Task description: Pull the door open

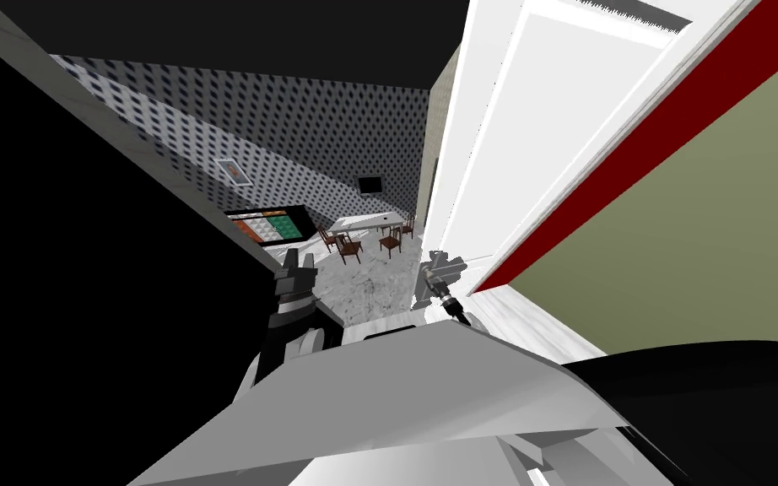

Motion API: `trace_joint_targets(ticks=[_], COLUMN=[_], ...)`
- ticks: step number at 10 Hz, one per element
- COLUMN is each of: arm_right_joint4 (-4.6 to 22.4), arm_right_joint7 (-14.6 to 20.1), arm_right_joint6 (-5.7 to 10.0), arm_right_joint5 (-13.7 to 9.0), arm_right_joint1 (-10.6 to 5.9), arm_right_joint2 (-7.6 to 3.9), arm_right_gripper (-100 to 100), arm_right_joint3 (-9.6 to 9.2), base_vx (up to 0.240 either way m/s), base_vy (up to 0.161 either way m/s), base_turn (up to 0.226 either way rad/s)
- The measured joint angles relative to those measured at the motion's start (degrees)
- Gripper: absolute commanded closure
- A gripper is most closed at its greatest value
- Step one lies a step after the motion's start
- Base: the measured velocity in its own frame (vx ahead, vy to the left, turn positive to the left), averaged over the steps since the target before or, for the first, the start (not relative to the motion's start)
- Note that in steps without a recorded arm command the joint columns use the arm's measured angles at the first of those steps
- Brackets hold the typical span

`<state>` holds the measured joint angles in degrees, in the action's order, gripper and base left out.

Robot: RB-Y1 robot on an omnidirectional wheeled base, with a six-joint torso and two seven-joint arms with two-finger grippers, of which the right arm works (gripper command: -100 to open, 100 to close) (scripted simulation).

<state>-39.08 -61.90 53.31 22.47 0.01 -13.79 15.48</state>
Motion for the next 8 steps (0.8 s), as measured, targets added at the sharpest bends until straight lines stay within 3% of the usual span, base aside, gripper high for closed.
trace_joint_targets(ticks=[2, 3, 8], arm_right_joint4=[3.0, 3.2, 3.0], arm_right_joint7=[-0.5, -0.5, -0.5], arm_right_joint6=[1.97, 2.29, 1.91], arm_right_joint5=[-0.7, -0.8, -0.7], arm_right_joint1=[-0.42, -0.45, -0.45], arm_right_joint2=[-0.99, -1.08, -1.07], arm_right_gripper=[-100, 100, 100], arm_right_joint3=[1.11, 1.21, 1.11], base_vx=[0.103, -0.015, -0.011], base_vy=[-0.003, 0.001, 0.000], base_turn=[0.116, -0.044, 0.001])
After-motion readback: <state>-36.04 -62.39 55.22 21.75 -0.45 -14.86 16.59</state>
